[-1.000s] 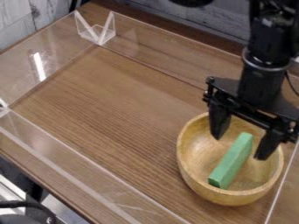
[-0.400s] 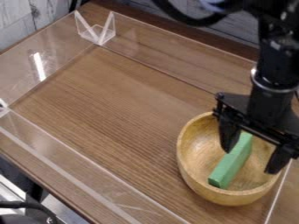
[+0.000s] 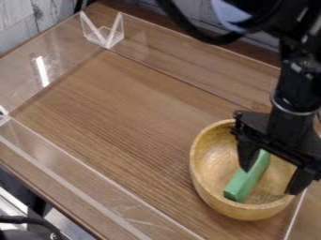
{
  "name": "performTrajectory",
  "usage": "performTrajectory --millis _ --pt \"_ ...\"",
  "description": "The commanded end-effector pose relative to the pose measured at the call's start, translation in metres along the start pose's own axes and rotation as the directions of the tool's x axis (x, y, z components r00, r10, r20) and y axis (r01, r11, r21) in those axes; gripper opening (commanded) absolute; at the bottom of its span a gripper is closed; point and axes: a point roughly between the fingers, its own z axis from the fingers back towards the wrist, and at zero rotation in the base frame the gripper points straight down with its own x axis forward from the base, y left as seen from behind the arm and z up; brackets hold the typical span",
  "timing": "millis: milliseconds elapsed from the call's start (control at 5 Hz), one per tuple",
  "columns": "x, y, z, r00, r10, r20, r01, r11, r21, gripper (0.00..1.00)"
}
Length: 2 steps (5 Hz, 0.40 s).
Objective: Remove the green block from inside the brown bowl and put it on the table
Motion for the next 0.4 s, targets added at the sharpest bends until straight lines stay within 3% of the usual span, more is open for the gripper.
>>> performTrajectory --millis 0,200 --pt "0.0040 -0.0051 0.0025 0.999 -0.006 0.047 0.006 1.000 -0.013 1.00" --pt "0.0040 -0.0060 -0.0014 0.998 -0.001 0.060 0.002 1.000 -0.017 1.00"
